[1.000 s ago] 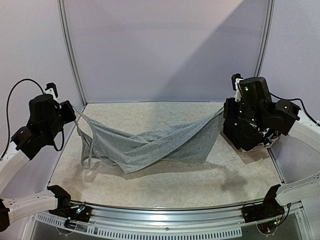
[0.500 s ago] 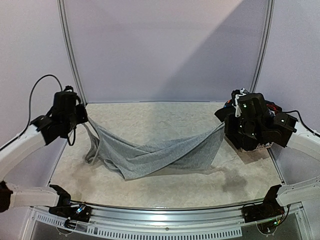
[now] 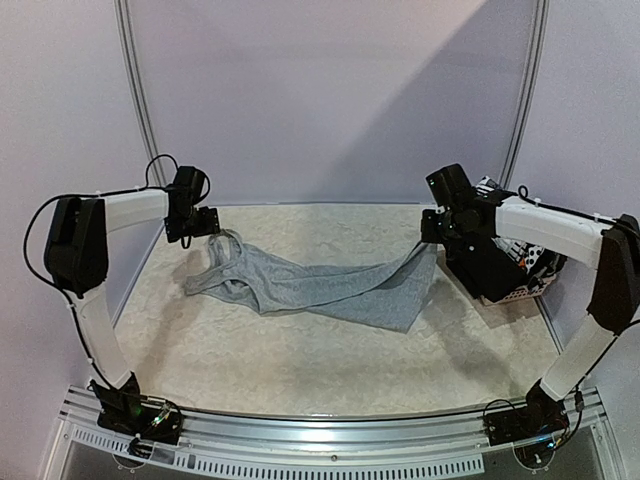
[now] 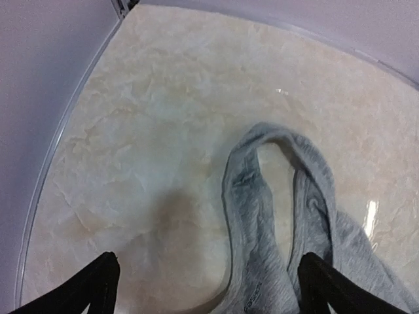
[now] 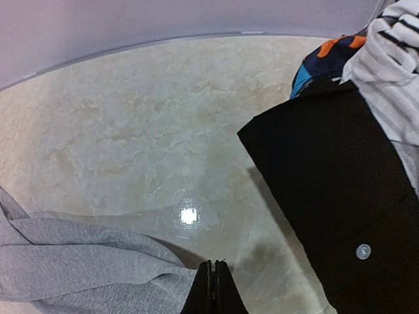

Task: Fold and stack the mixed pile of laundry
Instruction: Flatten out the crumpled tank top at the center of the board, then pick up the crumpled tank top from the center of the board.

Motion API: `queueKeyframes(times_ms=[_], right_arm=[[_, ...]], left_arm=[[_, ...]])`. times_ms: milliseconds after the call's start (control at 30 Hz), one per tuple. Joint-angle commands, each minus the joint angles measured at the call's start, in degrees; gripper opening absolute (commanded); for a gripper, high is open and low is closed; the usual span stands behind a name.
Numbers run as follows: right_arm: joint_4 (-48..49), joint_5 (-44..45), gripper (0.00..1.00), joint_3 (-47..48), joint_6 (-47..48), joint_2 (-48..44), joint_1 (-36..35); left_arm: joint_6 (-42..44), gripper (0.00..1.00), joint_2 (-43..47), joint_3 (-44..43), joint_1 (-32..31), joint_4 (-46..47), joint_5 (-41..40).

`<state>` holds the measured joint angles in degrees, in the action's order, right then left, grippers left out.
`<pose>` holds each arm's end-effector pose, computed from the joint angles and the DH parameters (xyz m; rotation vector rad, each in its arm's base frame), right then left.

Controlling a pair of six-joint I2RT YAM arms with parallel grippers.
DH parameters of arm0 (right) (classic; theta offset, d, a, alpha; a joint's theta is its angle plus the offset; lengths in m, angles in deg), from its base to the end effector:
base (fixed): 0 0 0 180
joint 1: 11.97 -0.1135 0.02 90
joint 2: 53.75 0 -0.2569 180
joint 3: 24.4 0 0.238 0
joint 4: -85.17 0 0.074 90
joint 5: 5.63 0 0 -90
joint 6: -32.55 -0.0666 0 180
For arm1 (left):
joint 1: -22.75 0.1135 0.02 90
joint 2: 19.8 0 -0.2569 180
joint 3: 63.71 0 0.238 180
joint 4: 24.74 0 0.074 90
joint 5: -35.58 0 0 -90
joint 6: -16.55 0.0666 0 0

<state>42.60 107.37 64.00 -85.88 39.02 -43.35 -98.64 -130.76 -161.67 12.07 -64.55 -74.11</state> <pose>0.3227 0.1663 0.2531 0.1254 2.3055 0.0468 0.4232 -0.0570 0.1910 -0.4458 2.3831 0.1489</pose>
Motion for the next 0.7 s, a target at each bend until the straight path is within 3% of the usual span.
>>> queueKeyframes(times_ms=[0,200,400,567,667], right_arm=[[1.89,-3.65,0.0,3.25,1.47,3.73,0.61],[2.67,-4.57,0.0,4.45,2.82,5.63,1.03],[2.84,-5.52,0.0,4.47,3.63,6.28,1.21],[3.21,-6.72,0.0,3.52,3.54,6.19,1.15],[3.38,-6.75,0.0,2.75,3.42,6.04,1.18]], left_arm=[[0.15,0.99,10.11,7.27,-1.2,0.44,0.36],[-3.02,0.98,22.47,24.08,-1.41,3.36,-1.43],[-8.4,0.86,27.73,40.1,-0.18,11.21,2.43],[-10.37,0.69,24.84,44.69,6.36,18.98,13.58],[-11.07,0.67,24.74,45.45,7.85,21.6,15.78]])
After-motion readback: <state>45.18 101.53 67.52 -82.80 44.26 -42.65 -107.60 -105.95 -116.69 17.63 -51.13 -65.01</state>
